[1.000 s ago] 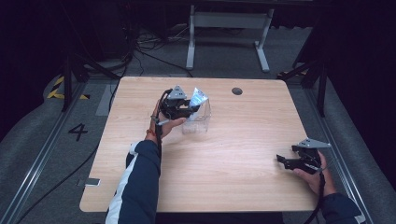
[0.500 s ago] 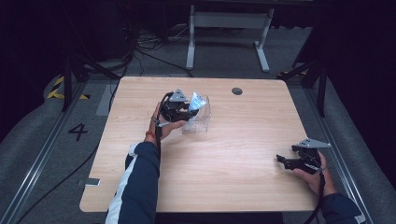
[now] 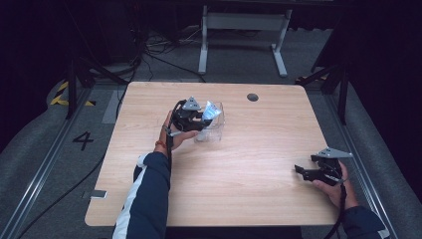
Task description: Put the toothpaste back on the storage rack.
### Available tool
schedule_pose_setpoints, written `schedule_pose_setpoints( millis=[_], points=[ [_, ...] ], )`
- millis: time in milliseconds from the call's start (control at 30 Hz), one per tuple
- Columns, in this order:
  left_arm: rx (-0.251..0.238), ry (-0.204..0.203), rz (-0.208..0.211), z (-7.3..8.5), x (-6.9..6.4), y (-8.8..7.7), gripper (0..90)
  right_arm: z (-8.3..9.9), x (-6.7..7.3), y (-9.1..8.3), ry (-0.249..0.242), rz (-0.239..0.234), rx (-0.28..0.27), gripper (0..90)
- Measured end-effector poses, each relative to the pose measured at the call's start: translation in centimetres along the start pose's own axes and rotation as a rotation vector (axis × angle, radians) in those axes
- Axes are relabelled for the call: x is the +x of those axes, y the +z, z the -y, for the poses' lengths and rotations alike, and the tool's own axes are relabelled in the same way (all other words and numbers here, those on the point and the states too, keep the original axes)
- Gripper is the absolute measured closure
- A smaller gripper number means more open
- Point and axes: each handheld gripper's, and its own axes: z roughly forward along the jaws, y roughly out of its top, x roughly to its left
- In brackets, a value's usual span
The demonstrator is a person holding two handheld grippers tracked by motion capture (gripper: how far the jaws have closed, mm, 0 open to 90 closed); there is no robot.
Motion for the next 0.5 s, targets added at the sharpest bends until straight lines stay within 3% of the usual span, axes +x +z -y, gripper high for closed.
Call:
schedule_pose_setpoints(
  millis=[167,233,500],
  points=[
    [-0.014,-0.004,-0.010,-0.22,-0.07,-0.24,55.9,0.00,0.00,0.00,0.000,0.000,0.000,15.3],
    [-0.039,-0.013,0.002,-0.28,-0.14,-0.43,58.9,0.00,0.00,0.00,0.000,0.000,0.000,15.3],
    [-0.040,0.001,0.000,-0.70,-0.55,-0.68,56.9,0.01,0.00,0.00,-0.001,0.001,0.001,15.3]
  ],
)
